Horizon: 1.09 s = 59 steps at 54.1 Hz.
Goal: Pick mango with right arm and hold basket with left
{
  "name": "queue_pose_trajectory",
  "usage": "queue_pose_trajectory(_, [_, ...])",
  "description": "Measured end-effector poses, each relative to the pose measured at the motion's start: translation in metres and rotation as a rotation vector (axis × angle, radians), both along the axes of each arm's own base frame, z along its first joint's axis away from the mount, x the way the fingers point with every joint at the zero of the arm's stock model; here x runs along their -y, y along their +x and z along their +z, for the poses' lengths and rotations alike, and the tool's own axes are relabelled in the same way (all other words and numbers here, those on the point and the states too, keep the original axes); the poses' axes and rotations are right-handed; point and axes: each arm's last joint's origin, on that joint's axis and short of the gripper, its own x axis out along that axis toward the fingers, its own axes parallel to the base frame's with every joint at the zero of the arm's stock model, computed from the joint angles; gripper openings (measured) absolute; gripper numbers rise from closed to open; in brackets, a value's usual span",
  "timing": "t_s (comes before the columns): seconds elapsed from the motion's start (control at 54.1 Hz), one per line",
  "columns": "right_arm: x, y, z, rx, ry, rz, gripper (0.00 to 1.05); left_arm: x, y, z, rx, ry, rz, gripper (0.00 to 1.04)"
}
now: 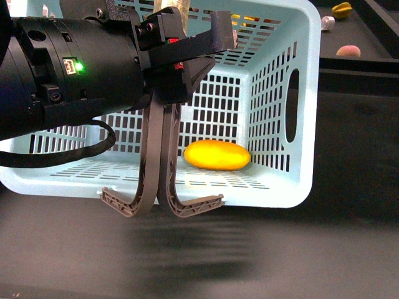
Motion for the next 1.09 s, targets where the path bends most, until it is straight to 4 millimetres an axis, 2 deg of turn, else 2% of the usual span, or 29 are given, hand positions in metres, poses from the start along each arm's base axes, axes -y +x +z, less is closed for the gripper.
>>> queue_pose_trajectory(0.092, [0.000,0.000,0.000,0.000,0.000,0.000,0.02,0.000,0.000,0.000,0.000,0.000,0.000,0.08])
queue_pose_trajectory(0.148, [0.000,0.000,0.000,0.000,-0.001,0.000,0.07,0.000,0.000,0.000,0.000,0.000,0.000,0.08])
queue_pose_trajectory(0.296, [0.000,0.000,0.000,0.000,-0.001,0.000,0.41,0.000,0.000,0.000,0.000,0.000,0.000,0.08])
queue_pose_trajectory(0.425, [0.000,0.000,0.000,0.000,-0.001,0.000,0.65,0.000,0.000,0.000,0.000,0.000,0.000,0.08])
queue_pose_trajectory(0.647, [0.000,0.000,0.000,0.000,0.000,0.000,0.99,0.000,0.000,0.000,0.000,0.000,0.001,0.08])
queue_pose_trajectory(0.777, [0.000,0.000,0.000,0.000,-0.001,0.000,0.96,0.001,0.007,-0.005,0.106,0.082,0.145,0.08])
queue_pose_trajectory(0.851, [0.000,0.000,0.000,0.001,0.000,0.001,0.97,0.000,0.021,0.000,0.128,0.123,0.233,0.09])
queue_pose_trajectory(1.091, [0.000,0.000,0.000,0.001,-0.001,0.000,0.97,-0.022,0.064,0.017,0.024,-0.009,0.538,0.08])
